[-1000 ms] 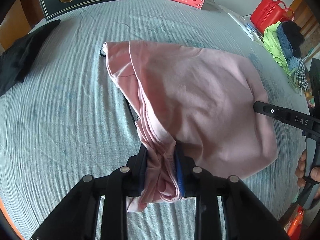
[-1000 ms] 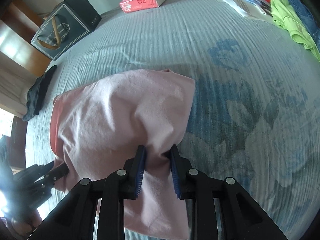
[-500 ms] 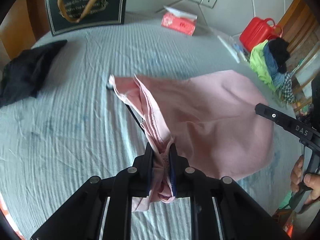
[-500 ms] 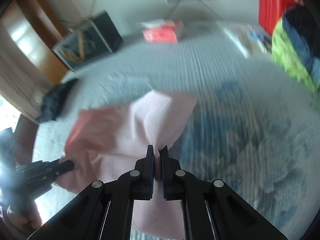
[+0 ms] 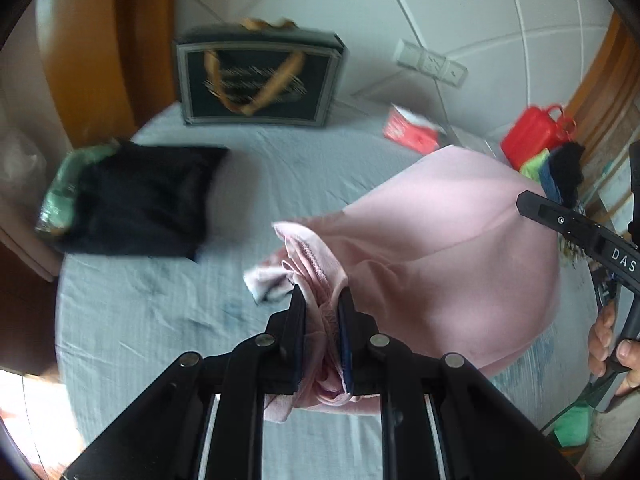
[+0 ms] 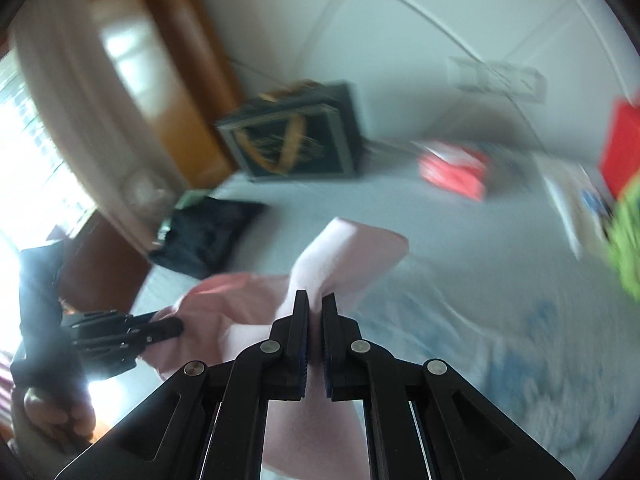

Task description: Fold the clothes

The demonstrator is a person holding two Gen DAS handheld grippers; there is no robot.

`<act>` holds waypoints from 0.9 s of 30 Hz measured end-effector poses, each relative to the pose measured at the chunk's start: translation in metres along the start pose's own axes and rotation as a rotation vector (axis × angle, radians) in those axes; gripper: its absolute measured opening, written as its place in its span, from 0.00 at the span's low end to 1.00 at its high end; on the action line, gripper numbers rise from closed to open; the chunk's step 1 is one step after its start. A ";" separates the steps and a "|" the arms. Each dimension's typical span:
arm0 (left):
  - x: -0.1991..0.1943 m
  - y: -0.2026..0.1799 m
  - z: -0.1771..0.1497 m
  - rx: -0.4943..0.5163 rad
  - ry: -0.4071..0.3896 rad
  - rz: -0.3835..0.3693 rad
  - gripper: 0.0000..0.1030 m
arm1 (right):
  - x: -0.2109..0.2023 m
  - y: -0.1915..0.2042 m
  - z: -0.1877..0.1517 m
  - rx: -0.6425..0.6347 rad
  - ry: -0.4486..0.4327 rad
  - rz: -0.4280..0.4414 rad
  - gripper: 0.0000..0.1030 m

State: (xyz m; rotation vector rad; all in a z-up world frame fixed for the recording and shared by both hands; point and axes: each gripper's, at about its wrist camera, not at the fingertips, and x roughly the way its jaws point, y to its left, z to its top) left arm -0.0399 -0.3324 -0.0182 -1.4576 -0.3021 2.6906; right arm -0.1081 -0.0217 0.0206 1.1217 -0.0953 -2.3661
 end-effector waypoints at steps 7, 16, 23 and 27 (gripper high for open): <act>-0.051 0.117 0.085 0.018 -0.134 0.184 0.14 | 0.062 0.100 0.087 -0.037 -0.128 0.114 0.06; 0.048 0.253 0.106 -0.089 0.020 0.261 0.79 | 0.233 0.134 0.086 0.090 0.072 0.125 0.59; 0.102 0.265 0.079 -0.089 0.102 0.256 0.80 | 0.305 0.113 0.039 0.117 0.280 0.021 0.85; 0.096 0.250 0.075 -0.074 0.075 0.279 0.80 | 0.292 0.112 0.026 0.101 0.286 -0.002 0.99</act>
